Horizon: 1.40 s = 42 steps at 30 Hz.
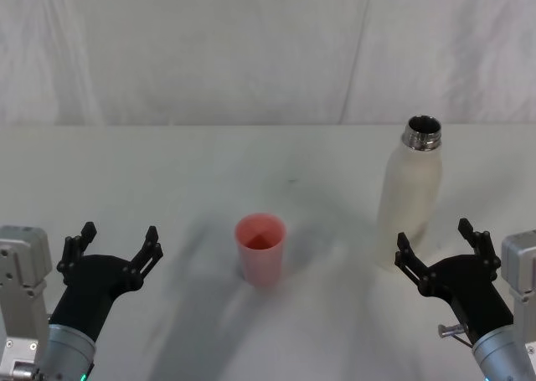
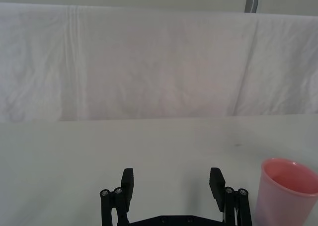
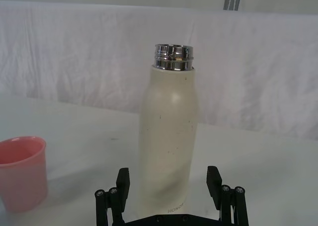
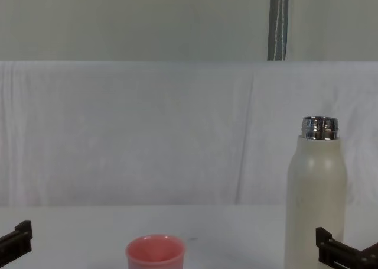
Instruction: Grasp the thermos with one hand and pour water into the cup lid.
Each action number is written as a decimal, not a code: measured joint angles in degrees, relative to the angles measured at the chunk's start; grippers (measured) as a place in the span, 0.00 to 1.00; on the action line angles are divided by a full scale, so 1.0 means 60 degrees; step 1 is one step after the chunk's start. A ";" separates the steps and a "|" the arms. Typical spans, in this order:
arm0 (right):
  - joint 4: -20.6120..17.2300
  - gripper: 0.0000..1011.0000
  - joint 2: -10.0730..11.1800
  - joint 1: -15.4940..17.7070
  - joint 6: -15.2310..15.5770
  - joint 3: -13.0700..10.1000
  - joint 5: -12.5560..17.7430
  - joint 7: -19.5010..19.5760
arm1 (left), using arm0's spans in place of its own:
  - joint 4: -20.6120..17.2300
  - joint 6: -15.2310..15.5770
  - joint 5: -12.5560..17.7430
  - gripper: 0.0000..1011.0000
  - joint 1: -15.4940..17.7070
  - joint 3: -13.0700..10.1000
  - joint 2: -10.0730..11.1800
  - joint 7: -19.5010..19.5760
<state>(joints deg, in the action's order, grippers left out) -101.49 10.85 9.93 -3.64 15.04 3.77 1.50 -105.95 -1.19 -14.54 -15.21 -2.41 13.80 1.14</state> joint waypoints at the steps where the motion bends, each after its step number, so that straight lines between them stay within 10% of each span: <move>1: 0.0001 0.99 -0.0001 0.0000 0.0000 0.0000 0.0001 0.0000 | 0.0000 0.0000 0.0000 0.99 0.0000 0.0000 0.0000 0.0000; 42: 0.0000 0.99 -0.0001 0.0000 0.0000 0.0000 0.0001 -0.0001 | 0.0000 0.0000 0.0000 0.99 0.0000 0.0000 0.0000 0.0000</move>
<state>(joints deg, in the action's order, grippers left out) -101.50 10.84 9.93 -3.64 15.04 3.78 1.50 -105.95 -1.19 -14.54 -15.21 -2.41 13.80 1.14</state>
